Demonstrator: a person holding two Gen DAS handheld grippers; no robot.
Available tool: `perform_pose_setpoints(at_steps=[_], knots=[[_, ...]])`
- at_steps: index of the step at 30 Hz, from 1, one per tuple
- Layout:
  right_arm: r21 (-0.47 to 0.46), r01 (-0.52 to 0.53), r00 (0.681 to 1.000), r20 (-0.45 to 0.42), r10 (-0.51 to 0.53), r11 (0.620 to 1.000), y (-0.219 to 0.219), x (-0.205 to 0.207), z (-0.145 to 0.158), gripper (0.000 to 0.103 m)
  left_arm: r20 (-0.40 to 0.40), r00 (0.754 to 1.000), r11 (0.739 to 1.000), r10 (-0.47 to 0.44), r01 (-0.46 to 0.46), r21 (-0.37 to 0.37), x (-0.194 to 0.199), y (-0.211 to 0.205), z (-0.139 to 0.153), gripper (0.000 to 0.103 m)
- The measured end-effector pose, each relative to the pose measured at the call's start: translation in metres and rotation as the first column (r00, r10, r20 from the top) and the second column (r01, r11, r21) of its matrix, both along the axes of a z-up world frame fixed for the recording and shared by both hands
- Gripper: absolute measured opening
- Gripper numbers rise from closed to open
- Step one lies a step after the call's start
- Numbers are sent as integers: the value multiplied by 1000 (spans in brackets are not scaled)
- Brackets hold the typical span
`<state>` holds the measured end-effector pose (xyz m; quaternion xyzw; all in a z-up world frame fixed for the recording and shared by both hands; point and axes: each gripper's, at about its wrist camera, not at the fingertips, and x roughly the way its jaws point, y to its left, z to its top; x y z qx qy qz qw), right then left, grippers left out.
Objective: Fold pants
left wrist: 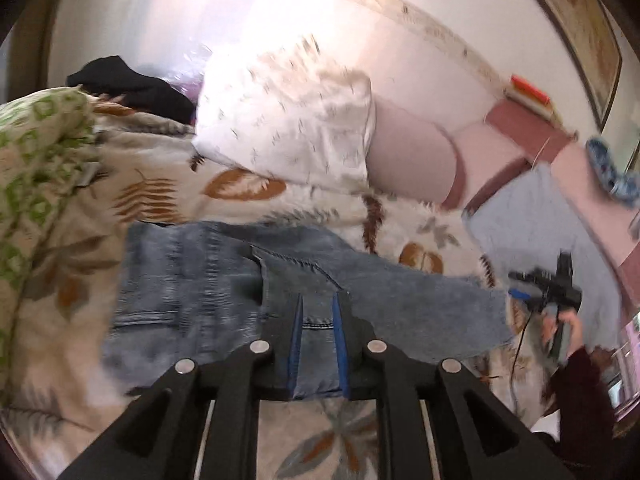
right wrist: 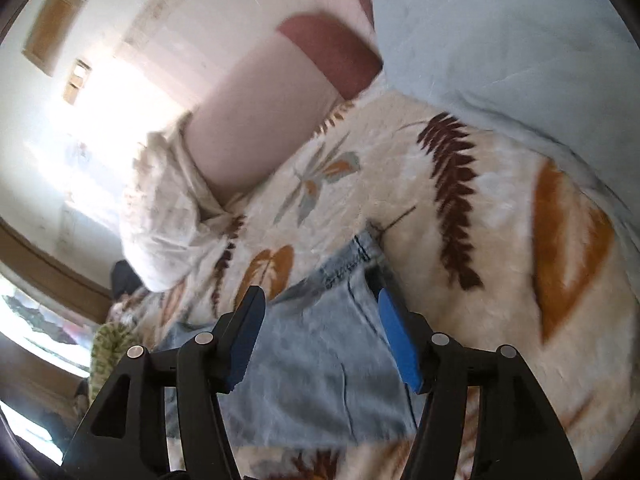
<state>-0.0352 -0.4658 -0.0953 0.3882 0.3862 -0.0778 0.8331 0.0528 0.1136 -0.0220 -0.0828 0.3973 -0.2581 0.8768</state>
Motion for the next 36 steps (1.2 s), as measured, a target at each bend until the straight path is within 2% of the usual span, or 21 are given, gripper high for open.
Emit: perform_pose_setpoints(at_steps=[2,4,5,6,7,9,11,12,14,15,17,19,20,21,23,25,27,29,32,34,36], knots=[[30,-16,997,-76,18,999,-2,24,-15,59,-29,999,1000,-17,17,12,8,-14,-19,17],[55,-49,985,-160,57,997,0,45,-33,50,-79,997,999,-3,6,46,16,-21,-41,17],[45,-63,978,-195,70,997,2,49,-38,39,-100,995,999,2,4,53,19,-21,-50,17],[30,-88,969,-229,93,996,6,55,-44,23,-119,993,998,14,-6,64,21,-20,-59,17],[14,-113,964,-242,113,993,10,59,-46,15,-132,991,997,23,-14,74,20,-17,-67,17],[-52,-133,970,-212,120,990,16,58,-37,12,-143,989,996,34,-22,87,16,-9,-76,17],[-87,-118,989,-97,110,989,17,51,-18,12,-135,990,994,46,-32,100,11,-4,-80,17],[-100,-92,995,17,94,991,16,45,-5,12,-134,990,994,52,-38,103,9,-2,-82,17],[-139,-24,974,218,55,990,14,30,10,12,-142,988,991,57,-40,124,6,-1,-87,17],[-133,9,972,232,22,991,11,30,6,12,-141,988,989,61,-41,142,4,-2,-90,17],[-46,24,984,177,-16,999,0,39,-19,14,-128,990,985,66,-44,168,1,-6,-94,17],[-70,49,997,58,-45,996,-3,49,-48,17,-116,990,977,75,-50,206,-2,-12,-95,17],[-116,54,997,-44,-60,992,-2,51,-61,22,-109,991,974,77,-52,221,-4,-14,-94,17],[-109,56,994,-89,-66,992,-3,50,-67,34,-105,991,971,77,-51,232,-5,-16,-92,17],[-53,97,993,-57,-100,994,-7,33,-63,39,-111,991,974,78,-51,223,-5,-18,-86,17],[-97,106,994,-23,-109,990,-7,18,-41,48,-98,993,980,67,-47,195,-9,-22,-77,17],[-142,68,997,-16,-71,988,3,7,-20,59,-54,998,982,44,-34,185,-16,-31,-67,17],[-146,-16,1000,-21,13,989,20,0,-11,60,-36,999,985,16,-10,173,-21,-42,-64,18],[-195,-94,993,44,105,976,50,-14,0,60,-47,999,982,4,4,187,-20,-55,-69,27],[-208,-160,987,-9,162,965,61,-4,-15,55,-72,997,980,-1,16,197,-18,-61,-77,27],[-202,-195,979,-95,179,960,66,2,-39,42,-94,995,974,10,11,227,-17,-63,-85,27]])
